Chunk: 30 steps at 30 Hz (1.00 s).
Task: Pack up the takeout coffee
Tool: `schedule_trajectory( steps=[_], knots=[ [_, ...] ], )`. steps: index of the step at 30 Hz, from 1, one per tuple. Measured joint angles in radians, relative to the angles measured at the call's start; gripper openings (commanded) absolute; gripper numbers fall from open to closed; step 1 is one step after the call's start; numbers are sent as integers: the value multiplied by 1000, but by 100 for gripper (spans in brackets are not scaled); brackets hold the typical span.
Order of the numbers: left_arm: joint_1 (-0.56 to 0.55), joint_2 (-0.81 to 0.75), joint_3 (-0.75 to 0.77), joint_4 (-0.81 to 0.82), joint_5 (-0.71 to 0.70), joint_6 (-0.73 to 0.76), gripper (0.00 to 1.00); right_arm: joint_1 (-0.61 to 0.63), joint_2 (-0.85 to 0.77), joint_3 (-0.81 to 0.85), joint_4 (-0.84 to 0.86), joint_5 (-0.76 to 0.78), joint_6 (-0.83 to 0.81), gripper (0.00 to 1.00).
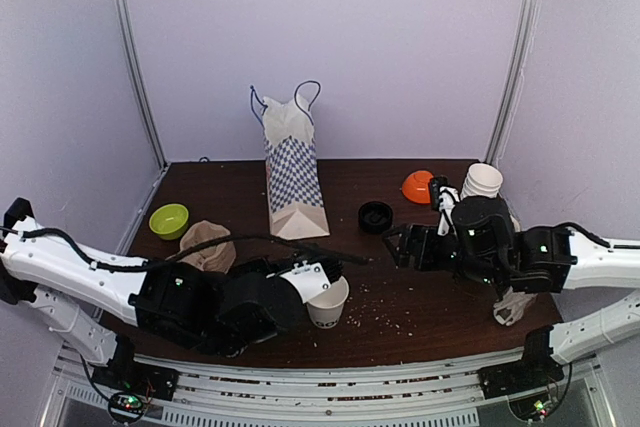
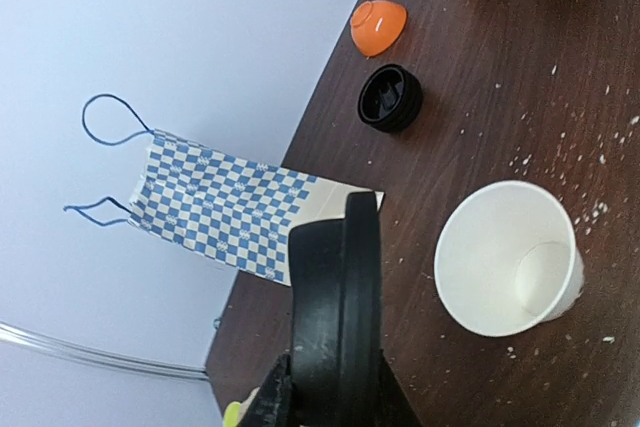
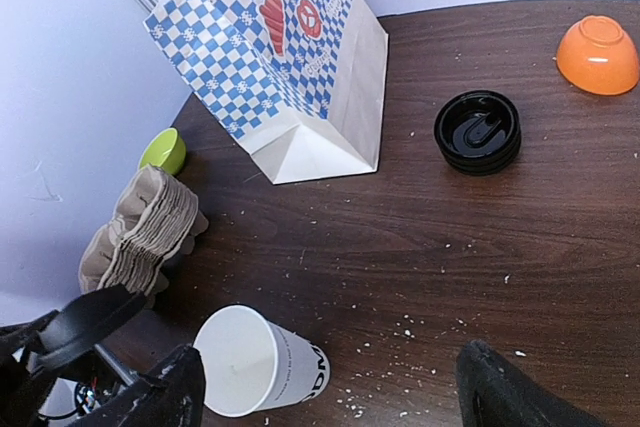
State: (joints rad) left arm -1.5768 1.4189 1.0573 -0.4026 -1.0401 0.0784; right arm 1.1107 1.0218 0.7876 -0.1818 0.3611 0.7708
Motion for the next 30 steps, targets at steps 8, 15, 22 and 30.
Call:
schedule_trajectory(
  steps=[8,15,22,30],
  knots=[
    [-53,-25,-175,282,-138,289,0,-114,-14,-6,115,-353,71,89],
    [-82,-31,-323,818,-224,780,0,-165,86,70,192,-651,190,89],
    [-92,160,-390,1667,-200,1530,0,-166,142,163,209,-769,236,87],
    [-98,255,-389,1910,-145,1874,0,-168,219,176,278,-874,312,86]
  ],
)
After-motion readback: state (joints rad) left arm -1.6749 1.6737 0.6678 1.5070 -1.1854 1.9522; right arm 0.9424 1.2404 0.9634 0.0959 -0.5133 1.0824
